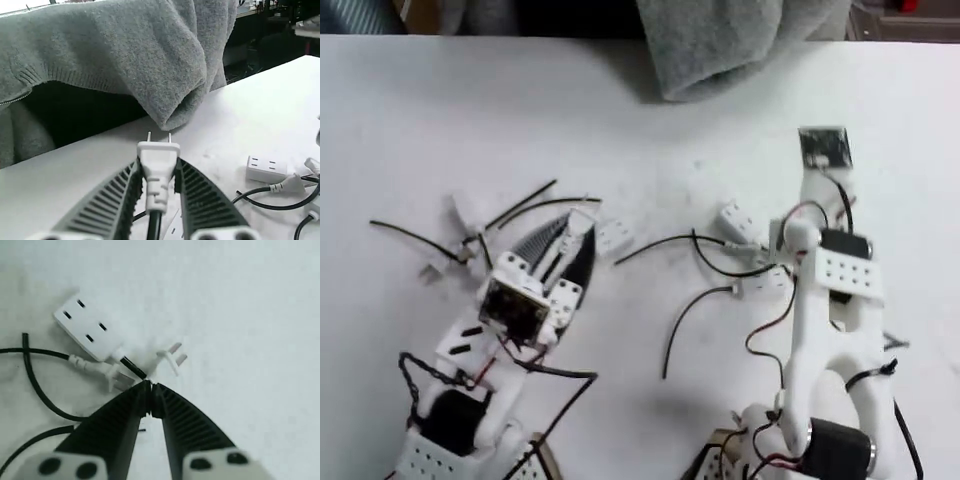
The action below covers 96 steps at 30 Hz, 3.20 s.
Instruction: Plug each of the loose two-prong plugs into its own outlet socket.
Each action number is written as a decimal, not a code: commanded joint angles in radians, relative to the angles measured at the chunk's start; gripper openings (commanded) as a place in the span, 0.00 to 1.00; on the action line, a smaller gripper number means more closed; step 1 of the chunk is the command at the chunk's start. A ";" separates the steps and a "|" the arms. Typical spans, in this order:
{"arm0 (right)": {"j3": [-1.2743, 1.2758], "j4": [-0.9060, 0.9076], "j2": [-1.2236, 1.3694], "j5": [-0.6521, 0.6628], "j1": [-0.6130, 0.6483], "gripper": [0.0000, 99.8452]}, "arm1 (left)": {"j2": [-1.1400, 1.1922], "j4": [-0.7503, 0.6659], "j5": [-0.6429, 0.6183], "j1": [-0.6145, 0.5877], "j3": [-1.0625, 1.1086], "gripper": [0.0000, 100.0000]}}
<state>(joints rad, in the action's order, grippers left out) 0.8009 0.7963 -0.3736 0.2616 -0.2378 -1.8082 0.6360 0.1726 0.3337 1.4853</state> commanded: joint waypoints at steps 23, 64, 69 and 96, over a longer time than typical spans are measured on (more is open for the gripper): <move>0.245 -0.266 -0.039 -0.087 -0.180 0.02 | 1.394 0.282 0.262 -0.027 -1.049 0.02; 0.247 -0.271 -0.042 -0.094 -0.186 0.02 | 2.548 1.151 0.354 0.027 -2.372 0.02; 0.247 -0.271 -0.041 -0.094 -0.185 0.02 | 2.537 1.151 0.414 0.028 -2.280 0.02; 0.245 -0.272 -0.039 -0.094 -0.183 0.02 | 2.545 1.149 0.471 -0.002 -2.274 0.02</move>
<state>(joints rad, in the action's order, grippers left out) 1.0541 0.5401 -0.3798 0.1741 -0.4127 0.7434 1.7806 0.6345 0.3168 -0.7825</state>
